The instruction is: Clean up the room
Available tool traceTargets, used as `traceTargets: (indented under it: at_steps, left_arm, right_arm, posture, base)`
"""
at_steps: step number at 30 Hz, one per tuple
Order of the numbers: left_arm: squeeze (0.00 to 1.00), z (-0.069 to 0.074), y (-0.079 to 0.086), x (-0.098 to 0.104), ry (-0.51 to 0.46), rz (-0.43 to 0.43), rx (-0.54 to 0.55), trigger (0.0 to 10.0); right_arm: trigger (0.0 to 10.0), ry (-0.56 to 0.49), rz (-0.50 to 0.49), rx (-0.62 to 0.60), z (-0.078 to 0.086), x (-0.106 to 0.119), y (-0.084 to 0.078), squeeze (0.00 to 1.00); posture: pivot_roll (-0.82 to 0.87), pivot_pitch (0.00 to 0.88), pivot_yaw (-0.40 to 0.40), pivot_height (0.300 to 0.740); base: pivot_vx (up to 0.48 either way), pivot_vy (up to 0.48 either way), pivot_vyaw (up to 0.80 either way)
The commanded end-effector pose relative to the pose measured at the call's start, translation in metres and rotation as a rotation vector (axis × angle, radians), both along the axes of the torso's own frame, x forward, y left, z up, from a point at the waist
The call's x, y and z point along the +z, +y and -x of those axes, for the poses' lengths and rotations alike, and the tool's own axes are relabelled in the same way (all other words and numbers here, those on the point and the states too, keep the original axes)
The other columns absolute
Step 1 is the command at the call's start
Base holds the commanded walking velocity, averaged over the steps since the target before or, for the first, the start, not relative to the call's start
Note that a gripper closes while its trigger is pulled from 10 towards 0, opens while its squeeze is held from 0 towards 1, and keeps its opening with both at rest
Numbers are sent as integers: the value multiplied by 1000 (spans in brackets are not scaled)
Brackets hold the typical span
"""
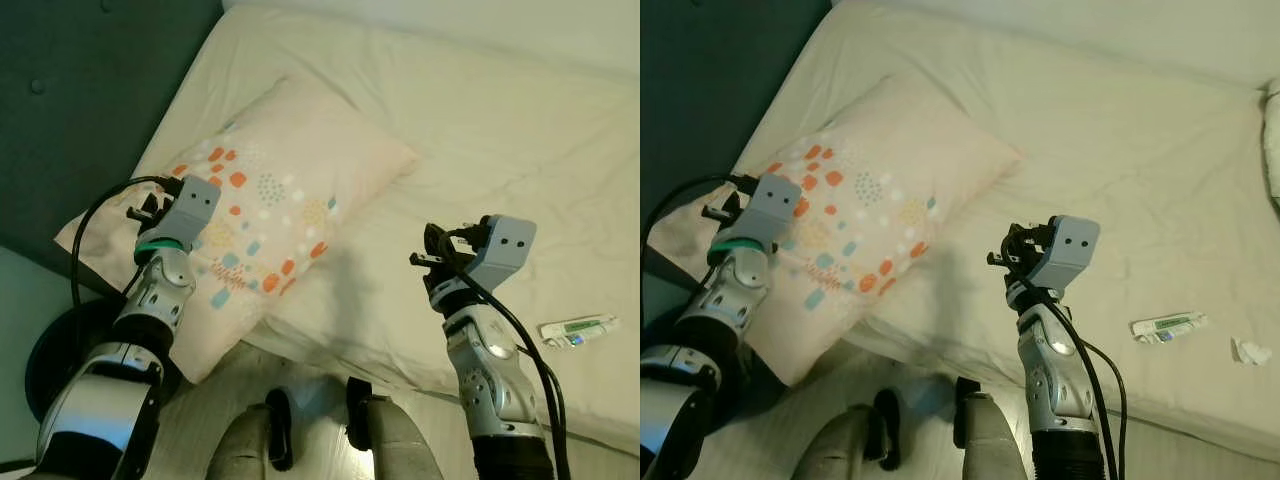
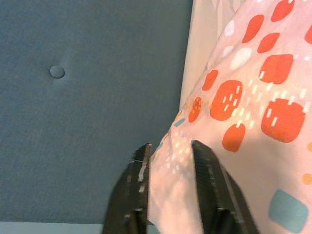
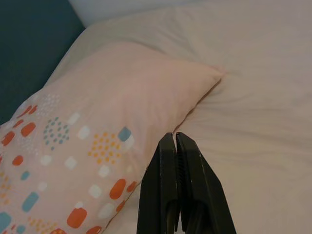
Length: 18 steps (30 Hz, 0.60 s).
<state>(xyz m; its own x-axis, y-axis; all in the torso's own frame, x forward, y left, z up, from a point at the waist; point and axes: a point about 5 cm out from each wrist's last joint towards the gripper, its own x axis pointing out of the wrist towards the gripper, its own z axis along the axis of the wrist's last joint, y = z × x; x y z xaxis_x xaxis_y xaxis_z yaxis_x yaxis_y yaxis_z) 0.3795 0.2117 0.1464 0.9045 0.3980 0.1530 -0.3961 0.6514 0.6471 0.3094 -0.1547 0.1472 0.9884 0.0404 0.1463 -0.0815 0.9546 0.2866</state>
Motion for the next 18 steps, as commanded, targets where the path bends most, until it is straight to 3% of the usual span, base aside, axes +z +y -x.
traceTargets:
  at_steps: [1,5,8,9,10,12,13,15,16,18]
  left_arm:
    - [1000,6,8,-11,28,-15,21,10000]
    - [1000,12,10,-12,-4,-25,12,10000]
    - [1000,18,2,-7,-83,-40,-73,10000]
    - [71,24,-9,-2,-128,-26,-160,10000]
    - [0,31,-22,1,-161,38,-256,10000]
    - [0,44,-39,5,-189,150,-380,10000]
    - [0,44,-39,5,-189,150,-380,10000]
    - [0,57,-54,6,-183,260,-476,10000]
    - [0,57,-54,6,-183,260,-476,10000]
    - [0,74,-73,4,-135,385,-602,10000]
  right_arm:
    - [10000,30,-11,-9,3,-10,-3,0]
    - [10000,28,-11,-10,3,-10,-2,0]
    - [10000,25,-12,-15,4,-10,-4,0]
    - [10000,21,-6,-16,5,-10,-5,0]
    - [10000,14,7,-13,6,-9,-5,0]
    - [10000,-5,33,0,8,-7,-4,0]
    - [10000,-5,33,0,8,-7,-4,0]
    - [10000,-35,55,25,10,-2,1,0]
    - [10000,-35,55,25,10,-2,1,0]
    - [10000,-81,87,65,15,5,10,0]
  posture:
    - [-139,252,78,740]
    - [-135,246,86,740]
    - [-128,242,88,740]
    - [-120,239,88,740]
    - [-111,232,87,740]
    - [-101,223,86,740]
    - [-101,223,86,740]
    - [-96,215,84,740]
    - [-96,215,84,740]
    - [-89,188,77,740]
  base:
    - [0,0,0]
    - [0,0,0]
    - [0,0,0]
    - [0,0,0]
    - [0,0,0]
    - [0,0,0]
    - [0,0,0]
    - [0,0,0]
    - [0,0,0]
    - [0,0,0]
